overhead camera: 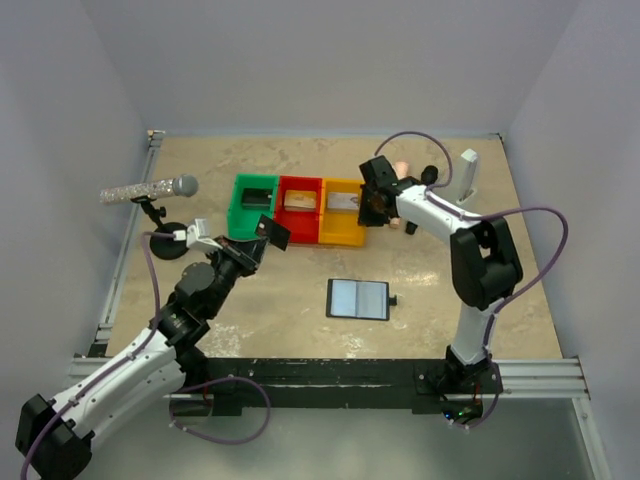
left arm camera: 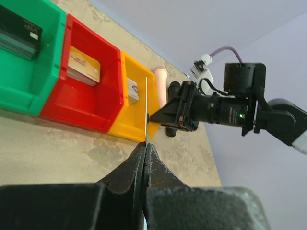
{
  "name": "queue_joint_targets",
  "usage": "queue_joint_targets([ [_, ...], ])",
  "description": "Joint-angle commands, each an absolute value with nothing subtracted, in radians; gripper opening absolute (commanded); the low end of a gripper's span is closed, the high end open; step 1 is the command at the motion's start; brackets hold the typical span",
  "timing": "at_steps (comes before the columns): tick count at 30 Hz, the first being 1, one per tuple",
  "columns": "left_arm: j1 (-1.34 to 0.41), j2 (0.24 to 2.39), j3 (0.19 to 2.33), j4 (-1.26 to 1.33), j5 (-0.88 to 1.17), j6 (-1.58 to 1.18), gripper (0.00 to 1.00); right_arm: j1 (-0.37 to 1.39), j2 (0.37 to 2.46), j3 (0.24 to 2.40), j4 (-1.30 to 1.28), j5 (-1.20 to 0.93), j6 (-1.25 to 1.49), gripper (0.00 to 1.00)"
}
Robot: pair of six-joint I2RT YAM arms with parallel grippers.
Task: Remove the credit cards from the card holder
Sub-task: Move the storage box to the center of the board.
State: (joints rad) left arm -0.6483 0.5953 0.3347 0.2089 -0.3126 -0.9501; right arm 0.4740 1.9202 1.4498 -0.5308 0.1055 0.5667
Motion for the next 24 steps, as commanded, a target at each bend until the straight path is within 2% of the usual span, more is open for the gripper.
queue_joint_targets([
  [1,-0.644,0.647,0.368,0.304,-0.301,-0.965,0.00,0.413,1.803,1.300,-0.526,0.103,0.601,0.04],
  [12,-0.644,0.865,0.390,0.397,-0.412,-1.055,0.00,0.327,1.638,1.059,-0.448,0.080,0.644,0.00],
  [20,-0.635,0.948,0.437,0.422,-0.509,-1.069,0.00,0.314,1.615,1.051,-0.440,0.046,0.591,0.00],
  [21,-0.629,0.963,0.446,0.423,-0.505,-1.071,0.00,0.316,1.617,1.054,-0.445,0.041,0.580,0.02],
  [24,-0.606,1.032,0.486,0.439,-0.463,-1.084,0.00,0.314,1.602,1.052,-0.443,0.031,0.561,0.24],
])
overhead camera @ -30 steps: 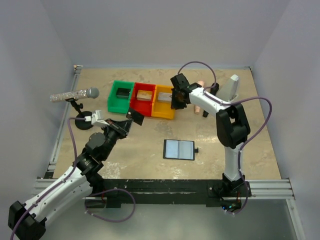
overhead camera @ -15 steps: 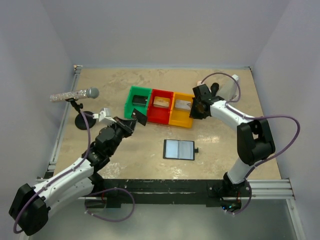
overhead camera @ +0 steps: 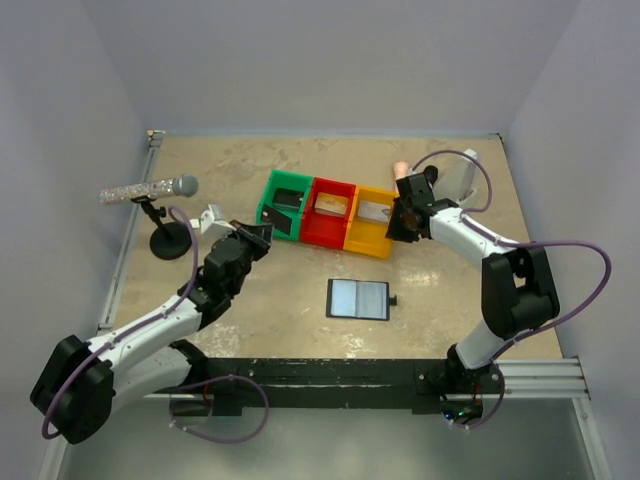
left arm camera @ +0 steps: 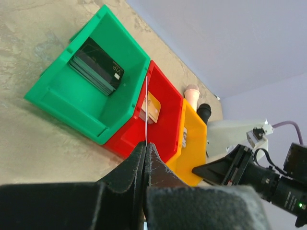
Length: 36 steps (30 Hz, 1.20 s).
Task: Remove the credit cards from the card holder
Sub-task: Move the storage box to the center of the board, then place the credit card in the storage box.
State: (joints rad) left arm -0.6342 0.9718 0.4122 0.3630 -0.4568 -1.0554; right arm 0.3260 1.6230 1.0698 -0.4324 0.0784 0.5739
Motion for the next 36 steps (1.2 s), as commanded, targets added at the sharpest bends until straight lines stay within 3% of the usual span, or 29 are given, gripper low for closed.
queue_joint_targets([
  [1,-0.597,1.057,0.495,0.448,-0.450,-1.092,0.00,0.316,1.586,1.043,-0.437,0.032,0.560,0.32],
  [4,-0.584,1.117,0.523,0.454,-0.428,-1.100,0.00,0.314,1.525,1.038,-0.458,0.052,0.561,0.49],
  [8,-0.569,1.184,0.564,0.439,-0.449,-1.077,0.00,0.316,1.419,1.062,-0.514,0.071,0.557,0.54],
  [17,-0.502,1.377,0.698,0.426,-0.413,-1.042,0.00,0.406,1.128,0.974,-0.542,0.025,0.563,0.55],
  [25,-0.414,1.529,0.753,0.483,-0.193,-1.092,0.00,0.468,0.931,0.842,-0.554,-0.100,0.543,0.53],
  [36,-0.408,1.666,0.810,0.554,-0.207,-1.155,0.00,0.468,0.723,0.742,-0.584,-0.130,0.541,0.53],
])
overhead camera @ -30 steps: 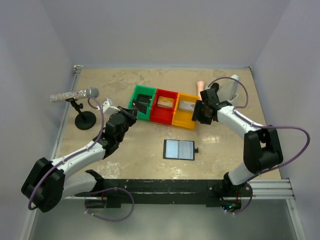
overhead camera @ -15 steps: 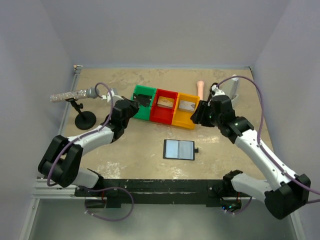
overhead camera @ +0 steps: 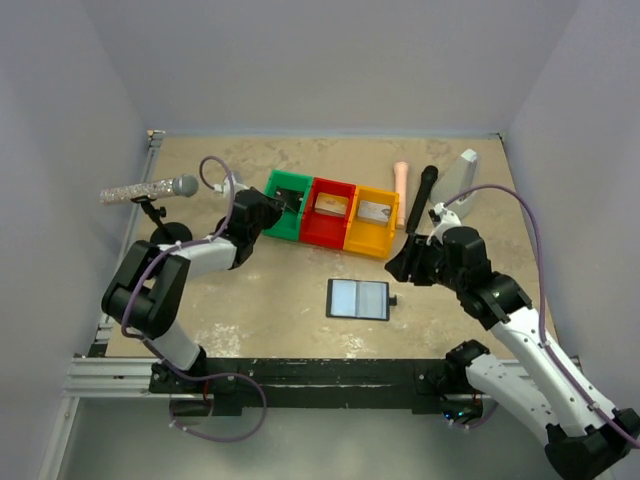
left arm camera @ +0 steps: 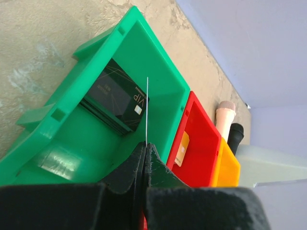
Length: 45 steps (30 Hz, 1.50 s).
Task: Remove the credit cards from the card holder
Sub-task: Place the credit card in the storage box.
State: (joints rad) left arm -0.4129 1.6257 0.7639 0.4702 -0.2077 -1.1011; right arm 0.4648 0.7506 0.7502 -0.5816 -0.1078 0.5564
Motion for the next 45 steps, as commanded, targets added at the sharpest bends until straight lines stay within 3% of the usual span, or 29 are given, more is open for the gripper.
queue_joint_targets([
  [1,-0.410,1.677,0.813,0.558,-0.213,-1.164,0.00,0.468,0.721,0.742,-0.587,-0.129,0.538,0.53],
  [32,-0.407,1.841,0.913,0.492,-0.282,-1.206,0.00,0.466,0.721,0.701,-0.565,-0.163,0.541,0.54],
  [45,-0.399,1.841,0.919,0.466,-0.250,-1.189,0.19,0.468,0.709,0.687,-0.558,-0.161,0.543,0.54],
])
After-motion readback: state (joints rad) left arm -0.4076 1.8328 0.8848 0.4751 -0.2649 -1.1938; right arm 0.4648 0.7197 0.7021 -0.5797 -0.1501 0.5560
